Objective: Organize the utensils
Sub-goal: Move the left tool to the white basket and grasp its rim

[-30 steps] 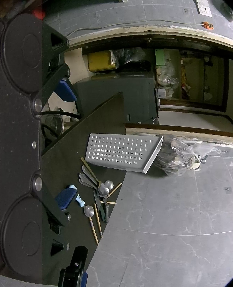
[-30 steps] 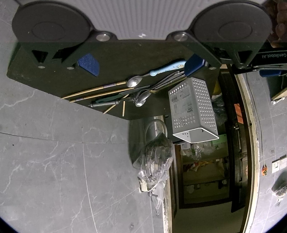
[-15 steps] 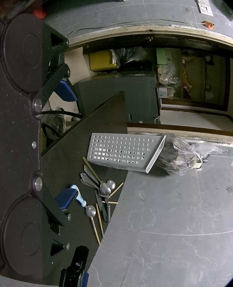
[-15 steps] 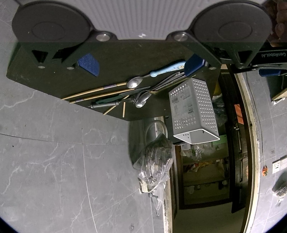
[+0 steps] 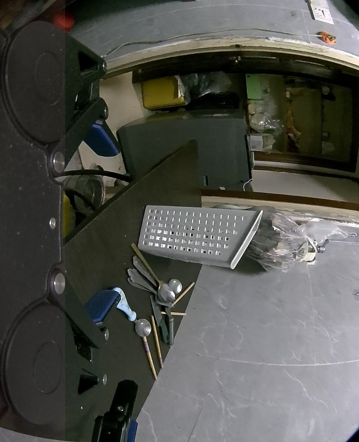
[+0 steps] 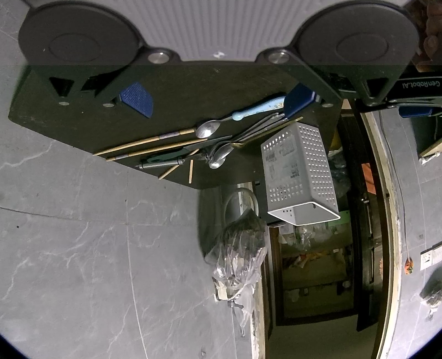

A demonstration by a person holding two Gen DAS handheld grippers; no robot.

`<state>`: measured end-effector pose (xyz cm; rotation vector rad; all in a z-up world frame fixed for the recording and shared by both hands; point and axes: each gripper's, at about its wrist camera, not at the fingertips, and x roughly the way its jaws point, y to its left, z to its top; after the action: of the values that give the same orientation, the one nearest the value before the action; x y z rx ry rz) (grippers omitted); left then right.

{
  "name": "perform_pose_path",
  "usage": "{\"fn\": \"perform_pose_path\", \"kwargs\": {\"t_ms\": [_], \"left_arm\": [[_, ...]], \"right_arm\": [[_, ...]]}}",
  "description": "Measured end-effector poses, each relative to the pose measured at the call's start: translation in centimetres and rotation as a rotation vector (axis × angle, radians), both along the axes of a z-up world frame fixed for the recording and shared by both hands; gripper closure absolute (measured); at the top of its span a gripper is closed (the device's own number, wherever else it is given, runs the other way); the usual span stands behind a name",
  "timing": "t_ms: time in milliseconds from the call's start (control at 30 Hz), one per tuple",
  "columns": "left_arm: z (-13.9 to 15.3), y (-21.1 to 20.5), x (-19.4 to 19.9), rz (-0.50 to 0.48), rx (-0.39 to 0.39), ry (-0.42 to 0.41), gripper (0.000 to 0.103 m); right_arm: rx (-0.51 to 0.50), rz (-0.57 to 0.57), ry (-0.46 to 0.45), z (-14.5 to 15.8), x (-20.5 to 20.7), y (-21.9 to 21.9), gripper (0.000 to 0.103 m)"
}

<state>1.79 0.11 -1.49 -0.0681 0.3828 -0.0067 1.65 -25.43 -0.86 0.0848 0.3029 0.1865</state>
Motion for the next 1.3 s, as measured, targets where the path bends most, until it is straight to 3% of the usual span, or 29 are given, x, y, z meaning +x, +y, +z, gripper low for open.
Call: {"fn": "perform_pose_path", "kwargs": {"t_ms": [233, 467, 800, 1033, 1300], "left_arm": [[0.1, 1.1, 1.8, -0.031, -0.020, 0.004, 0.001], [1.5, 1.8, 4.9, -0.043, 0.056, -0.034, 0.000], [3.4, 0.9, 10.7, -0.133, 0.026, -0.075, 0.000], [3.8, 0.2, 14.4, -0.134, 0.118, -0.089, 0.000], [3.3, -0.3, 17.7, -0.148, 0.142, -0.115, 0.001]], "right_arm": [[-0.007, 0.005, 0.007, -0.1, 0.3, -0.1, 0.000], [-0.040, 0.026, -0.017, 0.5, 0.5, -0.1, 0.000], [-0.045, 0.043, -0.062, 2.6, 1.7, -0.9, 0.000], [-0.024, 0.052, -0.065, 3.0, 3.4, -1.2, 0.000], [0.019, 0.031, -0.047, 3.1, 6.4, -1.2, 0.000]]}}
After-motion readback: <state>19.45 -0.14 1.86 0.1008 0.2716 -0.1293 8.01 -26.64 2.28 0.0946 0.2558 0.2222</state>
